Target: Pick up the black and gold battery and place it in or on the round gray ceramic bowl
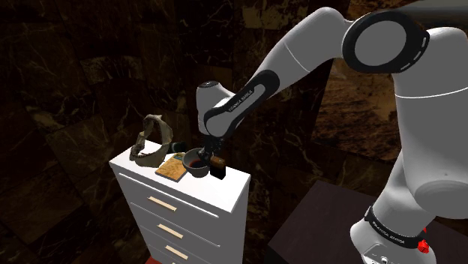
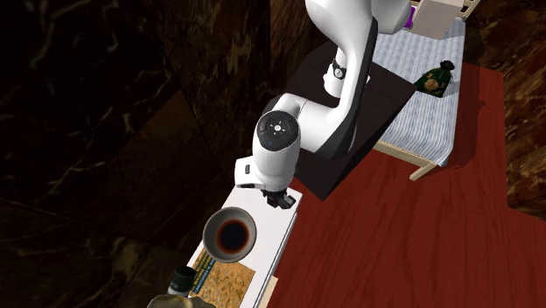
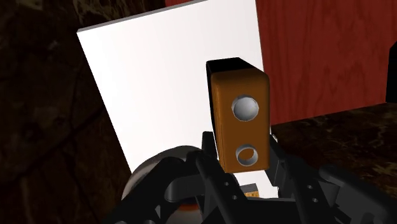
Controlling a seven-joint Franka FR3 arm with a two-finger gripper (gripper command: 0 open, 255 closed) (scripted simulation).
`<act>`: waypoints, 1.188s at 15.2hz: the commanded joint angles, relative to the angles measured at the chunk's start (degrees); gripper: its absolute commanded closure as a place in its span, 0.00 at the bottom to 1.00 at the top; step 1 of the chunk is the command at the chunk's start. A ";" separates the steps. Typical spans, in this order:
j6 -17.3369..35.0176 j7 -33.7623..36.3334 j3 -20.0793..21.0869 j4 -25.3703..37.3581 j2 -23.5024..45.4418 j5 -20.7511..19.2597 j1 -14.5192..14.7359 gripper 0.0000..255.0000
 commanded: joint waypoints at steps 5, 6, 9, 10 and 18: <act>-3.80 -0.40 0.39 0.74 -3.09 0.64 -0.17 1.00; -4.41 -0.48 0.44 0.87 -3.57 0.75 -0.21 1.00; -5.92 -0.67 0.56 1.23 -4.73 1.00 -0.29 1.00; -7.19 -1.21 0.37 4.19 -3.05 0.96 -0.52 1.00; -19.77 -5.33 -0.84 32.92 13.01 0.82 -1.80 1.00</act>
